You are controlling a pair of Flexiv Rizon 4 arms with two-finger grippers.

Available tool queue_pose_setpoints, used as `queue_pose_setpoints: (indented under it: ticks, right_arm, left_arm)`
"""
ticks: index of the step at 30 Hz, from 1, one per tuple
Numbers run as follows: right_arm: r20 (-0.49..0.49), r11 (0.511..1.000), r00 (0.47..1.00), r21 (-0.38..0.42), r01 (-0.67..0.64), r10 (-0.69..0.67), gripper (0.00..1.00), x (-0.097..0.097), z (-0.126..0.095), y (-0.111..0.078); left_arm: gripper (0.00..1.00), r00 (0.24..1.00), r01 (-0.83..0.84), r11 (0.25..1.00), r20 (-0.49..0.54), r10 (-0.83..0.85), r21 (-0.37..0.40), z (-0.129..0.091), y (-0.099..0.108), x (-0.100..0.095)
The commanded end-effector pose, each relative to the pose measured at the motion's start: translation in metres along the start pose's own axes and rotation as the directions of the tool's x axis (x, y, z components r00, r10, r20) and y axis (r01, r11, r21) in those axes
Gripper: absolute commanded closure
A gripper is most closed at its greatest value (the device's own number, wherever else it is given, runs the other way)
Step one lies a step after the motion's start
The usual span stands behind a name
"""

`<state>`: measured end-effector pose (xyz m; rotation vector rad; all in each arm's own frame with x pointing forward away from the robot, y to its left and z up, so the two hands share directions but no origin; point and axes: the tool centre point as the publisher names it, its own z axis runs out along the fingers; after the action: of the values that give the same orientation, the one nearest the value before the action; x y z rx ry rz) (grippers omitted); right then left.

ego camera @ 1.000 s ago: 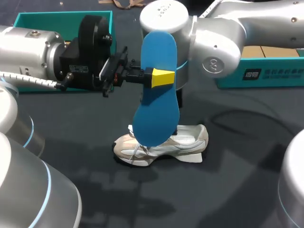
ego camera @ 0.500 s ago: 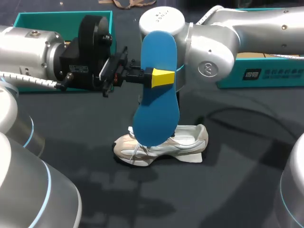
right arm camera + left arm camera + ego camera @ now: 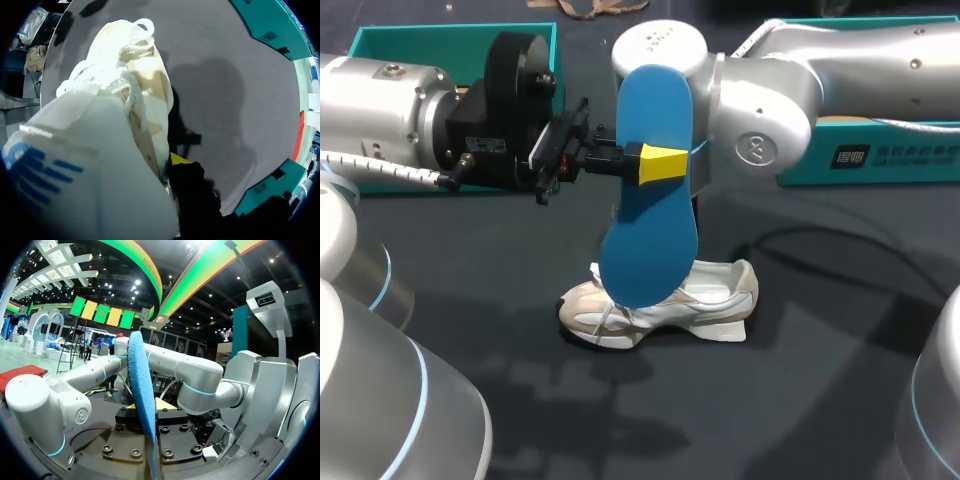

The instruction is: Take the shoe out of the shoebox, open the shoe tongue, remove and reinsert the insole, then place the shoe into the shoebox

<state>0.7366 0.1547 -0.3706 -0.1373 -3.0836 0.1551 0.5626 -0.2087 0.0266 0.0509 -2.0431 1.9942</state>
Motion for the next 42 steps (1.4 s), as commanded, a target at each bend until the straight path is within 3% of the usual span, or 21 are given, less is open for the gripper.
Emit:
queue_pose_setpoints:
  ticks: [1, 7, 11, 14, 17, 30, 35, 39, 42]
  right_arm:
    - [-0.003, 1.000, 1.000, 0.008, -0.008, 0.008, 1.00, 0.002, -0.006, 0.001]
    - [-0.030, 0.997, 0.997, -0.003, -0.072, 0.072, 1.00, 0.009, -0.017, -0.003]
    - [-0.053, 0.981, 0.980, -0.022, -0.193, 0.192, 1.00, 0.017, -0.023, -0.008]
    - [-0.080, 0.926, 0.928, -0.080, -0.369, 0.363, 1.00, 0.031, -0.030, -0.014]
    - [-0.118, 0.826, 0.849, -0.193, -0.529, 0.516, 1.00, 0.048, -0.032, -0.018]
    - [-0.118, 0.826, 0.849, -0.193, -0.529, 0.516, 1.00, 0.048, -0.032, -0.018]
    - [-0.224, 0.634, 0.643, -0.120, -0.764, 0.732, 1.00, 0.045, -0.033, -0.018]
    - [-0.297, 0.521, 0.523, -0.091, -0.848, 0.799, 1.00, 0.047, -0.036, -0.020]
    - [-0.290, 0.431, 0.427, -0.055, -0.901, 0.856, 1.00, 0.050, -0.039, -0.021]
  left_arm:
    - [1.00, 1.000, 0.000, 1.000, 0.001, 0.000, -0.001, 0.000, 0.000, 0.000]
    - [1.00, 1.000, 0.000, 1.000, 0.001, 0.000, -0.001, 0.000, 0.000, 0.000]
    - [1.00, 1.000, 0.000, 1.000, 0.001, 0.000, -0.001, 0.000, 0.000, 0.000]
    - [1.00, 1.000, 0.000, 1.000, 0.001, 0.000, -0.001, 0.000, 0.000, 0.000]
    - [1.00, 1.000, 0.000, 1.000, 0.001, 0.000, -0.001, 0.000, 0.000, 0.000]
    - [1.00, 1.000, 0.000, 1.000, 0.001, 0.000, -0.001, 0.000, 0.000, 0.000]
    - [1.00, 1.000, 0.000, 1.000, 0.001, 0.000, -0.001, 0.000, 0.000, 0.000]
    - [1.00, 1.000, 0.000, 1.000, 0.001, 0.000, -0.001, 0.000, 0.000, 0.000]
    - [1.00, 1.000, 0.000, 1.000, 0.001, 0.000, -0.001, 0.000, 0.000, 0.000]
